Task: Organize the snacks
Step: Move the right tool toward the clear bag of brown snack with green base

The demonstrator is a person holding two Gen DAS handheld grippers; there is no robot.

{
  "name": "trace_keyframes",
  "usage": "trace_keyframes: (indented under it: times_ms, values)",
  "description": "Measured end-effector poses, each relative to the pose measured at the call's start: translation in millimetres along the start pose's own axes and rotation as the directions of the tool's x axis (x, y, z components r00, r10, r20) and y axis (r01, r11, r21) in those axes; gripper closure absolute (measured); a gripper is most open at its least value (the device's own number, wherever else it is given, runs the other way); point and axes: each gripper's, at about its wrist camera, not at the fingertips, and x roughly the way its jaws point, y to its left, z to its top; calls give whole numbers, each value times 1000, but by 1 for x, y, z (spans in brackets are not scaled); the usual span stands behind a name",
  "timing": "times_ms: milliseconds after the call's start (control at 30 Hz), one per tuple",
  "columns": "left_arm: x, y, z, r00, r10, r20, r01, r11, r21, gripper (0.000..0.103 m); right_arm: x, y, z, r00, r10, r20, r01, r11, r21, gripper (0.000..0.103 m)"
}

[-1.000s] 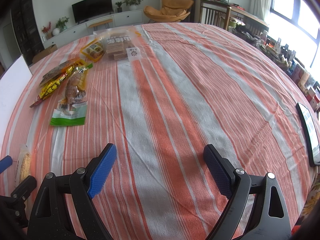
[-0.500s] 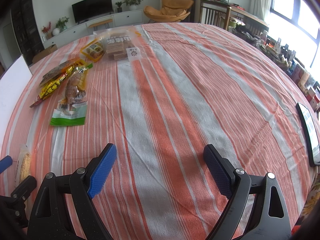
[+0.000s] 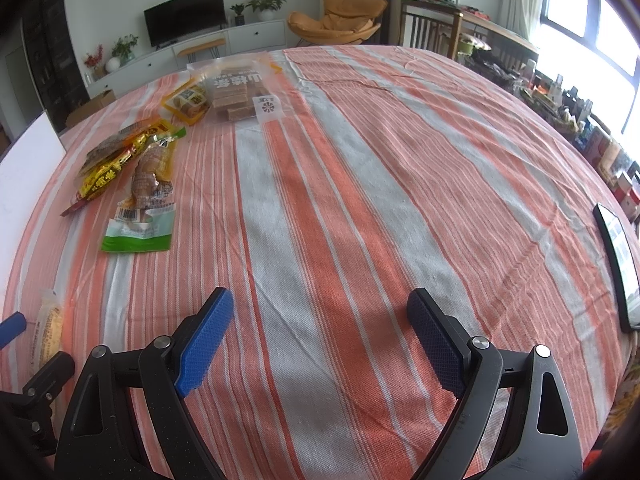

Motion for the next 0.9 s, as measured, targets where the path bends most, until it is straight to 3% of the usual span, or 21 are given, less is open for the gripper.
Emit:
trace_keyframes:
  times_ms: [100,200,267,367,467,567,633,733,800,867,900]
  values:
    - [0,0,0,1000,1,0,-1,1000,0,0,0,0,4,1000,8,-28,-8,1000,-3,12]
    - [0,0,0,1000,1,-1,-1,1000,0,0,-8,4,26,991,135,-4,-135,989,62,12]
    - [0,0,0,1000,1,0,-1,1000,0,0,-10,27,54,989,150,14,-150,989,-9,12]
    - [0,0,0,1000,1,0,-1,1000,0,0,9,65,90,980,193,-38,-196,975,-106,13]
    - [0,0,0,1000,1,0,-1,1000,0,0,44,94,107,969,194,-153,-216,966,-143,13]
    - [0,0,0,1000,1,0,-1,1000,-1,0,73,118,103,956,168,-238,-211,963,-168,11]
    - [0,0,0,1000,2,0,-2,1000,-1,0,73,129,100,971,128,-202,-174,959,-225,11]
    - [0,-1,0,1000,3,0,-3,1000,-1,0,71,134,99,974,140,-180,-179,957,-227,12]
    - [1,-1,0,1000,3,0,-3,1000,-1,0,71,135,100,974,137,-181,-179,954,-241,16]
    - [0,0,1,1000,3,0,-3,1000,-1,0,67,132,102,977,142,-162,-179,954,-242,41]
    - [0,0,1,1000,3,0,-3,1000,-1,0,65,130,102,978,141,-155,-176,953,-245,41]
